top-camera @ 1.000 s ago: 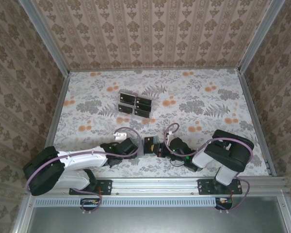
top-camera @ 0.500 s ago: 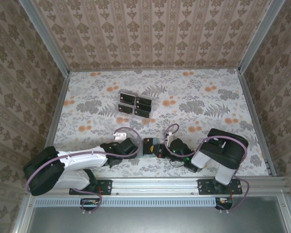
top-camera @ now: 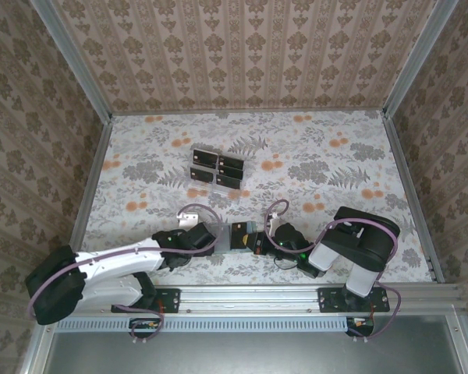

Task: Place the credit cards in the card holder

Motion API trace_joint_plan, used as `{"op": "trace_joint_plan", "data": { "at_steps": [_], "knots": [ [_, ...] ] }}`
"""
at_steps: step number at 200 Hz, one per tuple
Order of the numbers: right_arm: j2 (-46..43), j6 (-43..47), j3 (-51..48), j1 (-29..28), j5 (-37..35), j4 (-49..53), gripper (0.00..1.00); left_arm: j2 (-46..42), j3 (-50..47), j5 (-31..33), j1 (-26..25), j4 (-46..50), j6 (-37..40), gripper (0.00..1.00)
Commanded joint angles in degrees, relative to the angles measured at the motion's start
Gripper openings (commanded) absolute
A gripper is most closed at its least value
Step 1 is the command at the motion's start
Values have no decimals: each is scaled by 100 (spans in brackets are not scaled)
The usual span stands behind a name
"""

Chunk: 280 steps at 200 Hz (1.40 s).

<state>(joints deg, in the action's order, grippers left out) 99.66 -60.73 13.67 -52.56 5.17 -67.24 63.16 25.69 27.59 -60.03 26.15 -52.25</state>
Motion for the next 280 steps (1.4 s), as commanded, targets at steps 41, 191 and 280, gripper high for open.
{"op": "trace_joint_plan", "data": {
  "at_steps": [41, 191, 280],
  "knots": [
    [-683, 203, 47, -20, -65, 694, 0, -82, 173, -55, -164, -283, 390, 100],
    [-539, 183, 162, -13, -132, 377, 0, 779, 90, 282, -474, -249, -134, 100],
    [-310, 103, 241, -14, -117, 159, 0, 848, 24, 264, -527, -308, -224, 100]
  ]
}}
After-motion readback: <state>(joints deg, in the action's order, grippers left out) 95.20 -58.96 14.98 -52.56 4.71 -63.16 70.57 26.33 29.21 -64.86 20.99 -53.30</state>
